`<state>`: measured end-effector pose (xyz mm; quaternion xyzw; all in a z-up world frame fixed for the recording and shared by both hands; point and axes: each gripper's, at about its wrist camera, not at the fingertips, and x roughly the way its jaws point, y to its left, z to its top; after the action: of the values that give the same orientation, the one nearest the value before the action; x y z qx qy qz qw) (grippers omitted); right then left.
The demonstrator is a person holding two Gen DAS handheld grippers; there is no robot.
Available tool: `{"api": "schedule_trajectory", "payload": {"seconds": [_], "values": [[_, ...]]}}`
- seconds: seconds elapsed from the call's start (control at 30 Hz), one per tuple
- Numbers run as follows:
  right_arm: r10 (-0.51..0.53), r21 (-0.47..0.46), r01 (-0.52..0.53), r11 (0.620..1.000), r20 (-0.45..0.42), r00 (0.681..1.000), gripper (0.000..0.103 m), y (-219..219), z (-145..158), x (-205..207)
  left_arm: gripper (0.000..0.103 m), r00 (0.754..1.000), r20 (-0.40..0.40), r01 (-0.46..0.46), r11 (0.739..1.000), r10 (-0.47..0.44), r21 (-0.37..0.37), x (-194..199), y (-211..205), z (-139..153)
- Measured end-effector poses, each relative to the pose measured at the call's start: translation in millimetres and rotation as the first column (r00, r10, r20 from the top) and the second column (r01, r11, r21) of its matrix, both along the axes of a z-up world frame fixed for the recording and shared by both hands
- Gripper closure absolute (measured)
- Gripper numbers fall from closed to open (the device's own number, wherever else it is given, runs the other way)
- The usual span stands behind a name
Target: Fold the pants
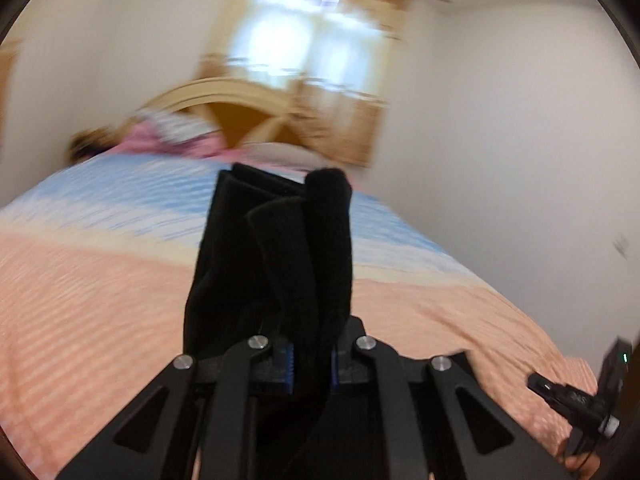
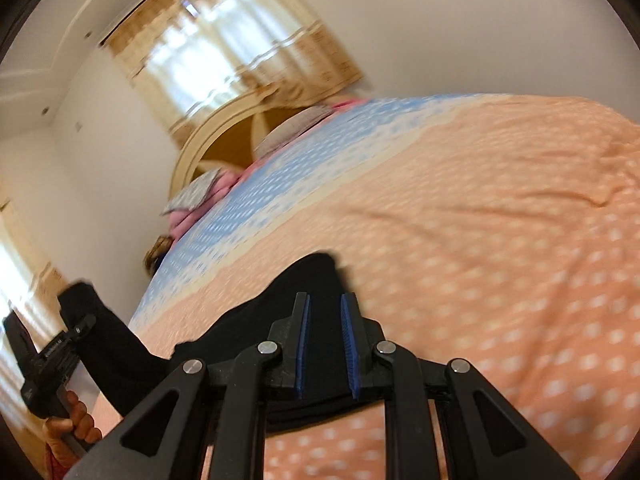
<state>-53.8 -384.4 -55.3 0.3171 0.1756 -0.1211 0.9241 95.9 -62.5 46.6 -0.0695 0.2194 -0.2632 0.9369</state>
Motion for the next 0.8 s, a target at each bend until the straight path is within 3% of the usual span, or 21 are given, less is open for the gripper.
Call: {"api": "schedule_trajectory", "payload": {"seconds": [0.13,0.23,0.27,0.37,0.4,0.47,0.5,0.53,0.57,0.67,0.73,0.8], "values": [[-0.03,0.017,0.03,0.999,0.005,1.0,0.086,-22,0,-16,0.091,0.984,0.048,0.168,0.982,-0.173,0.087,-24,-82,-12],[-0.037,0.03,0.037,0.999,-0.005,0.999,0.086,-23,-6,-27,0.091,0.955,0.022,0.286,0.942,-0.295,0.178,-47,-130,-40],[-0.039,0.035,0.04,0.999,-0.014,0.999,0.086,-26,-9,-27,0.091,0.946,0.013,0.312,0.92,-0.324,0.236,-54,-142,-54],[-0.041,0.071,0.043,0.997,-0.025,0.999,0.086,-34,-18,-30,0.09,0.92,-0.115,0.387,0.819,-0.375,0.424,-69,-172,-100],[-0.039,0.083,0.041,0.996,-0.028,0.999,0.086,-35,-20,-34,0.087,0.919,-0.126,0.387,0.791,-0.374,0.474,-75,-173,-112],[-0.027,0.104,0.031,0.994,-0.043,0.999,0.086,-36,-25,-31,0.077,0.915,-0.048,0.36,0.759,-0.4,0.543,-91,-172,-110],[-0.021,0.109,0.027,0.994,-0.049,0.999,0.086,-36,-27,-29,0.052,0.898,-0.062,0.395,0.737,-0.435,0.548,-95,-169,-105],[-0.017,0.115,0.023,0.993,-0.054,0.998,0.086,-36,-28,-28,0.026,0.885,-0.079,0.427,0.734,-0.458,0.528,-96,-164,-100],[-0.013,0.122,0.02,0.992,-0.057,0.998,0.086,-36,-29,-27,0.021,0.879,-0.078,0.445,0.75,-0.471,0.489,-99,-152,-91],[-0.004,0.108,0.009,0.994,-0.047,0.999,0.086,-33,-22,-26,0.02,0.875,-0.072,0.458,0.773,-0.478,0.439,-102,-124,-70],[0.021,0.083,-0.019,0.996,-0.024,0.999,0.086,-27,-12,-25,0.019,0.894,-0.063,0.43,0.811,-0.444,0.397,-100,-106,-57],[0.085,0.036,-0.086,0.996,0.005,0.996,0.086,-13,0,-19,0.015,0.924,-0.052,0.374,0.866,-0.379,0.331,-88,-81,-44]]}}
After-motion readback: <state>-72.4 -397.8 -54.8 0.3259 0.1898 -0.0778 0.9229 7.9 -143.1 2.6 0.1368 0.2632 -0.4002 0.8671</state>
